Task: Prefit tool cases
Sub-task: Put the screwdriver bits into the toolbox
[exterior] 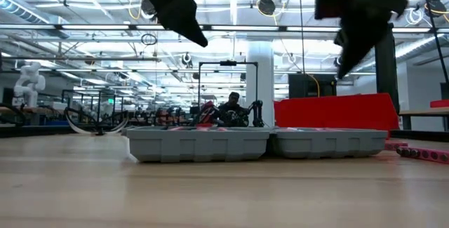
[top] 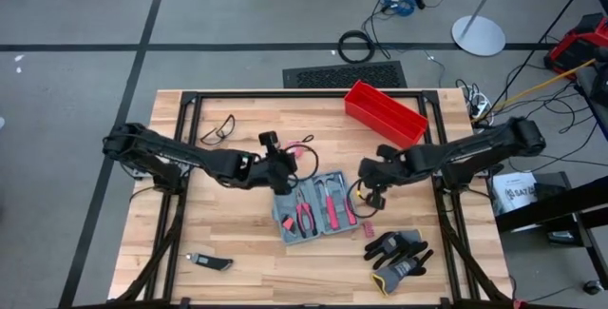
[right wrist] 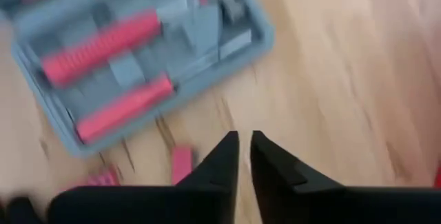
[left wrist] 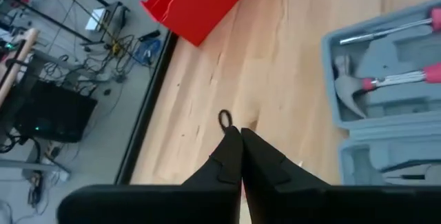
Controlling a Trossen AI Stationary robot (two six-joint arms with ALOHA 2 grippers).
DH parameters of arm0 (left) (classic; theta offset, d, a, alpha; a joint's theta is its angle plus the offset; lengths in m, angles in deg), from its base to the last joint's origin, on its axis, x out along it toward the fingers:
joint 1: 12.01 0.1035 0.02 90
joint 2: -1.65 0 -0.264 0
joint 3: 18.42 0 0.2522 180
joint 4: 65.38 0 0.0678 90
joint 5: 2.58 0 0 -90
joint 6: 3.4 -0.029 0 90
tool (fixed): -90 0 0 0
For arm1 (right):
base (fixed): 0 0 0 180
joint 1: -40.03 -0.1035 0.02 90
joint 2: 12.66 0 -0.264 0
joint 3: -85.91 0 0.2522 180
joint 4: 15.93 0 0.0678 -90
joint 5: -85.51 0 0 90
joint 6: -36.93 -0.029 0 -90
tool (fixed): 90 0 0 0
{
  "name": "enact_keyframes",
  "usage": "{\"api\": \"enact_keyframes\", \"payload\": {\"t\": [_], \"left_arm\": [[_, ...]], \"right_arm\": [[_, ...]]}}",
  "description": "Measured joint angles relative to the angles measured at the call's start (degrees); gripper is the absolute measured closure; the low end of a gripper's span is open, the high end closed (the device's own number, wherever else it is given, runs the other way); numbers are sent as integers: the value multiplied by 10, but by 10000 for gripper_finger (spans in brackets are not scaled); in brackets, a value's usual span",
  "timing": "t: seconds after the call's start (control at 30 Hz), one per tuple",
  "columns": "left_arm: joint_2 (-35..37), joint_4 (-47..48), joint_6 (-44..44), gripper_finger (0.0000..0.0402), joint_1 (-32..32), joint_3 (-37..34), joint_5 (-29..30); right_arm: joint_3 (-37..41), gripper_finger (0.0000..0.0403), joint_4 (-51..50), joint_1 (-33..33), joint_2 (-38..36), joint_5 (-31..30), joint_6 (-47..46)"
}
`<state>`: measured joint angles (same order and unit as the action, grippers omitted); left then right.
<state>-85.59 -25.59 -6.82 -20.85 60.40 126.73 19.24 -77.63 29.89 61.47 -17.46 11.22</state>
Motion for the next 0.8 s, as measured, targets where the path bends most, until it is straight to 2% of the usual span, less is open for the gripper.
{"api": "enact_keyframes", "payload": {"t": [0.13, 0.27, 0.37, 0.43, 0.5, 0.57, 0.8], "left_arm": [[0, 10, -16, 358, 22, 0, 0], [0, 42, -59, 324, 46, 0, 7], [4, 68, -105, 311, 75, 0, 36], [7, 68, -139, 309, 99, 0, 35], [11, 59, -172, 309, 127, -1, 6], [13, 41, -197, 309, 158, -1, -49], [16, -24, -229, 308, 246, -14, -289]], "right_arm": [[0, 324, -48, -6, 26, 34, -7], [0, 278, -51, -15, 54, 42, -25], [0, 253, -55, -19, 71, 48, -60], [3, 243, -60, -24, 80, 66, -86], [12, 238, -50, -35, 89, 84, -106], [21, 237, -33, -48, 97, 93, -122], [34, 237, 35, -80, 122, 73, -128]]}}
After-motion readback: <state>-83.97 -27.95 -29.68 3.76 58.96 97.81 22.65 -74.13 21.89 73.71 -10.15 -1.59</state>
